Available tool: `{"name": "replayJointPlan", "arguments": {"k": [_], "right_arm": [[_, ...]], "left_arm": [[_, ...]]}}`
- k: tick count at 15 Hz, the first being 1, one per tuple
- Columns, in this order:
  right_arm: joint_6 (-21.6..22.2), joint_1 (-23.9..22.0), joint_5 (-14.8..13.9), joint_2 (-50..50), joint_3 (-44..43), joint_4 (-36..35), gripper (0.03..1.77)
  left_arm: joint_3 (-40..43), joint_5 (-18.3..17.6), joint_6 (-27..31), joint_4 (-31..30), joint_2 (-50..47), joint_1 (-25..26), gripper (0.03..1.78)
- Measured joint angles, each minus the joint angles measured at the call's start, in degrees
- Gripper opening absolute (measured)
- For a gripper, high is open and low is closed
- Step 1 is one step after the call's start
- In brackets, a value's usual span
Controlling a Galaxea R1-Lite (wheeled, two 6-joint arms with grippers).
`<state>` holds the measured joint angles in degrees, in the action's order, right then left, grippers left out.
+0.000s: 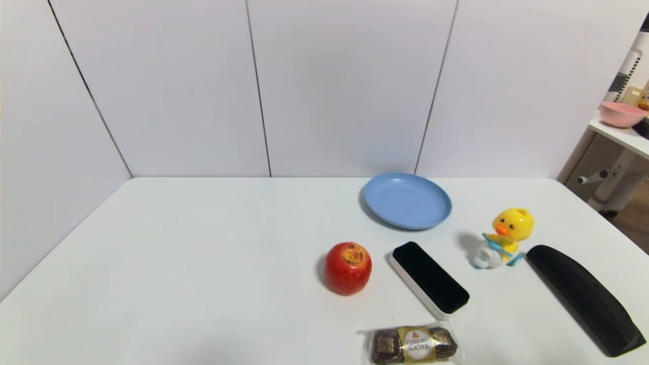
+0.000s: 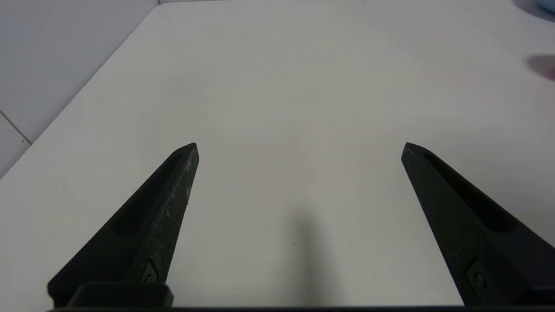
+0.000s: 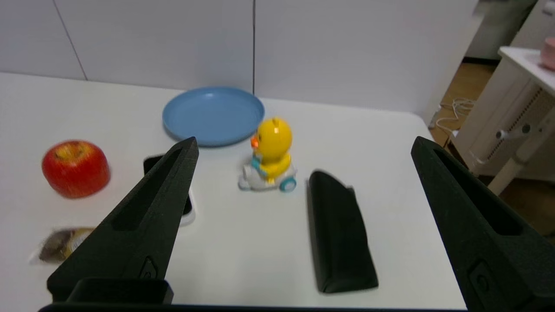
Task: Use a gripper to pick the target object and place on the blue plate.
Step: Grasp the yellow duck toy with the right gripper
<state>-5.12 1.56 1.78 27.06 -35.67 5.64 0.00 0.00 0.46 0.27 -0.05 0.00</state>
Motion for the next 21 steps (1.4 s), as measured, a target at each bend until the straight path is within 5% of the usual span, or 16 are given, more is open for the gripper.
{"name": "replayJointPlan", "arguments": {"k": [5, 8, 14, 18, 21], "right_arm": [[-1.4, 4.0, 1.6, 26.4, -24.8, 2.3, 1.7], [-1.6, 6.8, 2.0, 39.7, -30.7, 3.0, 1.7], [-1.9, 8.1, 5.0, 55.5, -25.7, 4.6, 1.7], [-6.6, 6.2, 4.8, 58.0, -25.2, 14.5, 1.7], [-7.7, 5.3, 4.6, 58.3, -25.2, 14.8, 1.7]], "left_arm": [[0.0, 0.0, 0.0, 0.0, 0.0, 0.0, 1.69], [0.0, 0.0, 0.0, 0.0, 0.0, 0.0, 1.69], [0.0, 0.0, 0.0, 0.0, 0.0, 0.0, 1.69], [0.0, 0.1, 0.0, 0.0, 0.0, 0.0, 1.69], [0.0, 0.0, 0.0, 0.0, 0.0, 0.0, 1.69]]}}
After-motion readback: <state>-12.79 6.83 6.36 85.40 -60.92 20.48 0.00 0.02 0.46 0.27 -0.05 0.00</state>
